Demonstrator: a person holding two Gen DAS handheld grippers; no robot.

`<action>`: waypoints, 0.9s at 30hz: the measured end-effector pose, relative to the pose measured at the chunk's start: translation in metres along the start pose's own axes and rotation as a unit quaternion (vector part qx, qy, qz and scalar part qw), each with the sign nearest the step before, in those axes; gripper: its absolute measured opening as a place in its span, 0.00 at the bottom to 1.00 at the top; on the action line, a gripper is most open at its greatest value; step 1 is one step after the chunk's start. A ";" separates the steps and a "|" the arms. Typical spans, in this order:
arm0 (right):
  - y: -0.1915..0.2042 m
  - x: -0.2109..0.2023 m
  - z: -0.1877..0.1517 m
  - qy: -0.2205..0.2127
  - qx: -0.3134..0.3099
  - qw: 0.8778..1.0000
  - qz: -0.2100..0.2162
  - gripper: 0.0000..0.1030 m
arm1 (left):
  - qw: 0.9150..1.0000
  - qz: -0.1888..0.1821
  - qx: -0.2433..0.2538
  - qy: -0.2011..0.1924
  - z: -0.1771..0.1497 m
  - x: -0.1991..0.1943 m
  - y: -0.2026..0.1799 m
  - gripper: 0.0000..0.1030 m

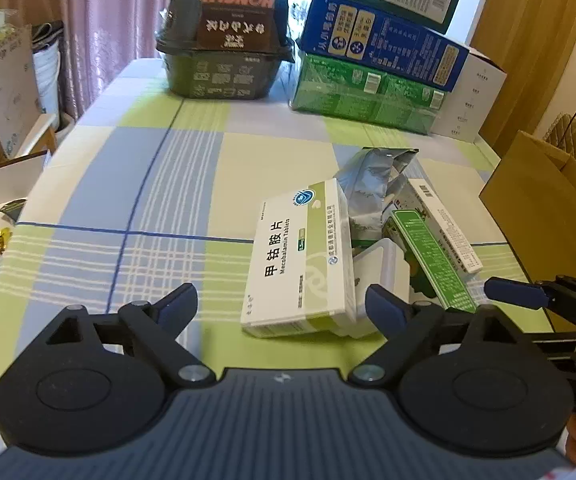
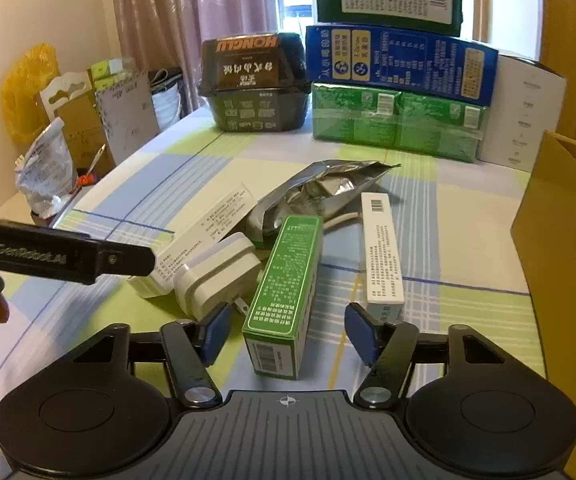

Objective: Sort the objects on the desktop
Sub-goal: 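Grasp the long green medicine box with the right tool while the left tool grasps the white Mecobalamin box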

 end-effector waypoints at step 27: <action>-0.011 -0.006 -0.018 0.031 0.012 0.999 -0.007 0.26 | 0.997 0.020 0.052 0.051 -0.044 0.001 -0.011 0.67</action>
Point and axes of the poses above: each gripper's, at about its wrist camera, not at the fingertips, and x roughly the way its jaws point, y to its left, z to its top, the point moved 5 cm from there along x, roughly the way its jaws point, and after that the axes turned 4 degrees about -z, right-handed, at the moved point
